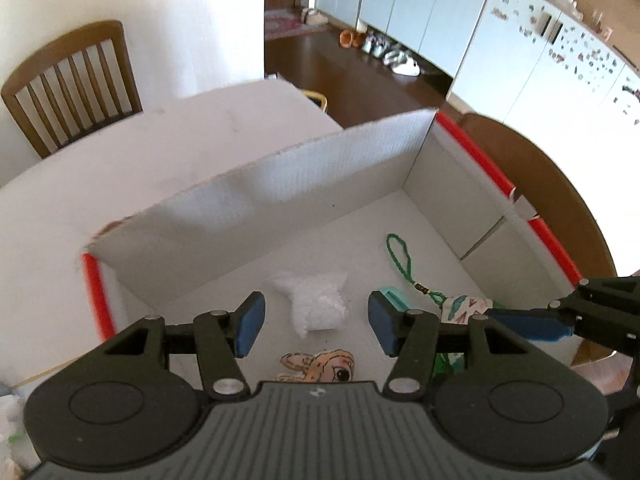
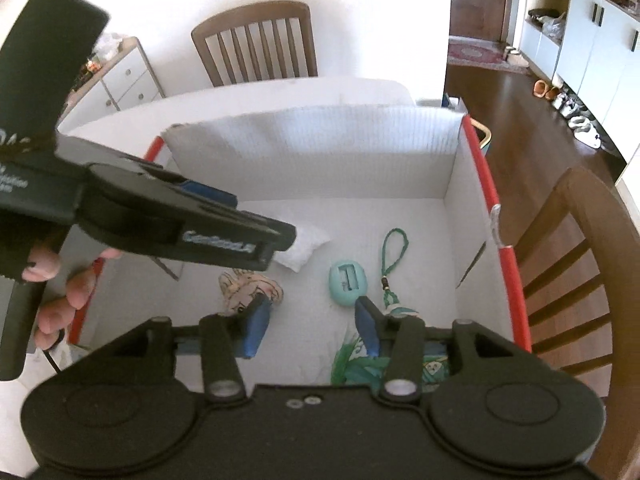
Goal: Organize objects
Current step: 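Open both grippers to drop the foam bag and teal toy into the box, then withdraw both grippers from the box back toward the table pile, then grasp the pale green soap bar with left gripper while right grasps black-filled clear bag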
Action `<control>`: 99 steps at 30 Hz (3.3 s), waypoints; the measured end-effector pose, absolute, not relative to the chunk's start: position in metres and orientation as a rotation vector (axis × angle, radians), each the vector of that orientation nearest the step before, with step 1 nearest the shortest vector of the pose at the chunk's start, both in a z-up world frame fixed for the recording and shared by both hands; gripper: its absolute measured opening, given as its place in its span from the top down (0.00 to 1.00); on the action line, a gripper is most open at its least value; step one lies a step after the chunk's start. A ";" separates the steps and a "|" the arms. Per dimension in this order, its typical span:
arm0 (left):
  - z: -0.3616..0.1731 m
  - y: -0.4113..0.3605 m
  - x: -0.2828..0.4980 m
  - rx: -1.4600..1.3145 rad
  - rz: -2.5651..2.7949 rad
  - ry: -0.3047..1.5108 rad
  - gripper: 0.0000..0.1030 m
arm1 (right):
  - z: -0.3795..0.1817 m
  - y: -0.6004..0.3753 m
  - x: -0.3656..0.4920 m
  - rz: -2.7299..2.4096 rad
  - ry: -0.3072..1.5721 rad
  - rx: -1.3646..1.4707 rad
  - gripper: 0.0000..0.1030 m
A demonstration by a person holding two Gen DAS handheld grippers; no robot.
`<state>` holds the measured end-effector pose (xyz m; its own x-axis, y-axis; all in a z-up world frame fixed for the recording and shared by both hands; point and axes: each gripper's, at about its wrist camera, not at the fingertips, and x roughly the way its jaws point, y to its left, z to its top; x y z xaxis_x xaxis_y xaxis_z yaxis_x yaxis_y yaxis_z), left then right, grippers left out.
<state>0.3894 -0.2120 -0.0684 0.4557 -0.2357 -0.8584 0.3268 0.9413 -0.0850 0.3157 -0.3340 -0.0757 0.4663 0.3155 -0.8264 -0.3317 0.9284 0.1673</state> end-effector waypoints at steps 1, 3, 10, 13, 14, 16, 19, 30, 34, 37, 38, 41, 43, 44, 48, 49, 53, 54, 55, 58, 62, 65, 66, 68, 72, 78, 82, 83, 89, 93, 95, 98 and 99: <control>-0.064 -0.210 0.386 0.089 -0.349 1.031 0.46 | -0.072 -0.335 0.314 0.399 1.004 -0.014 0.53; -0.054 -0.205 0.379 0.070 -0.347 1.008 0.46 | -0.066 -0.335 0.309 0.400 0.991 -0.009 0.53; -0.028 -0.191 0.348 0.033 -0.349 0.918 0.46 | -0.047 -0.332 0.286 0.404 0.930 0.010 0.42; -0.016 -0.185 0.333 0.031 -0.354 0.870 0.46 | -0.033 -0.326 0.279 0.401 0.906 0.011 0.39; -0.012 -0.182 0.329 0.032 -0.355 0.856 0.45 | -0.031 -0.325 0.276 0.401 0.898 0.016 0.39; -0.004 -0.176 0.320 0.028 -0.358 0.829 0.42 | -0.026 -0.325 0.271 0.401 0.884 0.027 0.38; 0.005 -0.167 0.305 0.026 -0.361 0.796 0.41 | -0.019 -0.321 0.263 0.400 0.859 0.039 0.31; 0.028 -0.130 0.252 0.030 -0.334 0.707 0.26 | -0.002 -0.297 0.223 0.399 0.779 0.047 0.16; 0.033 -0.115 0.237 0.019 -0.322 0.687 0.23 | 0.001 -0.286 0.208 0.399 0.759 0.047 0.13; 0.035 -0.101 0.227 0.001 -0.321 0.681 0.22 | 0.003 -0.278 0.200 0.395 0.746 0.054 0.10; 0.036 -0.098 0.225 -0.001 -0.319 0.679 0.22 | 0.003 -0.276 0.197 0.393 0.741 0.058 0.09; 0.037 -0.086 0.216 0.000 -0.306 0.666 0.19 | 0.005 -0.269 0.188 0.390 0.722 0.074 0.05; 0.037 -0.078 0.211 0.001 -0.287 0.662 0.18 | 0.007 -0.264 0.184 0.387 0.713 0.083 0.03; 0.036 -0.074 0.209 -0.001 -0.280 0.664 0.18 | 0.008 -0.262 0.182 0.384 0.709 0.085 0.02; 0.033 -0.052 0.200 -0.037 -0.268 0.685 0.17 | 0.009 -0.249 0.175 0.377 0.698 0.098 0.01; 0.032 -0.047 0.198 -0.044 -0.267 0.686 0.17 | 0.009 -0.246 0.173 0.376 0.697 0.100 0.01; 0.029 -0.024 0.188 -0.072 -0.257 0.683 0.13 | 0.009 -0.228 0.168 0.378 0.699 0.088 0.01; 0.028 -0.019 0.185 -0.076 -0.257 0.682 0.10 | 0.009 -0.224 0.166 0.380 0.700 0.085 0.01; 0.027 -0.014 0.183 -0.079 -0.258 0.682 0.07 | 0.009 -0.219 0.165 0.382 0.702 0.081 0.01; 0.024 0.003 0.175 -0.089 -0.247 0.674 0.01 | 0.007 -0.205 0.162 0.390 0.708 0.075 0.01; 0.018 0.025 0.167 -0.097 -0.219 0.673 0.00 | 0.006 -0.187 0.157 0.405 0.713 0.061 0.01; 0.010 0.044 0.162 -0.104 -0.196 0.683 0.00 | 0.004 -0.173 0.154 0.413 0.720 0.051 0.01; 0.007 0.050 0.160 -0.108 -0.187 0.691 0.00 | 0.003 -0.168 0.154 0.416 0.723 0.049 0.01; 0.001 0.062 0.157 -0.113 -0.173 0.701 0.00 | 0.000 -0.160 0.153 0.420 0.731 0.044 0.01; -0.011 0.089 0.150 -0.115 -0.131 0.729 0.00 | -0.006 -0.142 0.154 0.428 0.747 0.038 0.01; -0.031 0.125 0.143 -0.126 -0.083 0.765 0.00 | -0.019 -0.119 0.159 0.433 0.777 0.032 0.01; -0.050 0.142 0.141 -0.114 -0.040 0.799 0.00 | -0.031 -0.105 0.165 0.431 0.800 0.027 0.01; -0.055 0.146 0.141 -0.110 -0.034 0.807 0.00 | -0.034 -0.102 0.167 0.430 0.805 0.028 0.01; -0.084 0.158 0.139 -0.063 -0.027 0.846 0.00 | -0.058 -0.086 0.179 0.421 0.841 0.009 0.01; -0.102 0.163 0.138 -0.080 -0.029 0.876 0.00 | -0.074 -0.078 0.185 0.416 0.871 -0.004 0.01; -0.110 0.164 0.138 -0.083 -0.031 0.888 0.00 | -0.082 -0.074 0.187 0.414 0.893 -0.010 0.01; -0.120 0.164 0.137 -0.086 -0.033 0.901 0.00 | -0.094 -0.067 0.188 0.425 0.920 -0.020 0.02; -0.123 0.164 0.136 -0.092 -0.035 0.906 0.00 | -0.098 -0.064 0.188 0.432 0.930 -0.022 0.02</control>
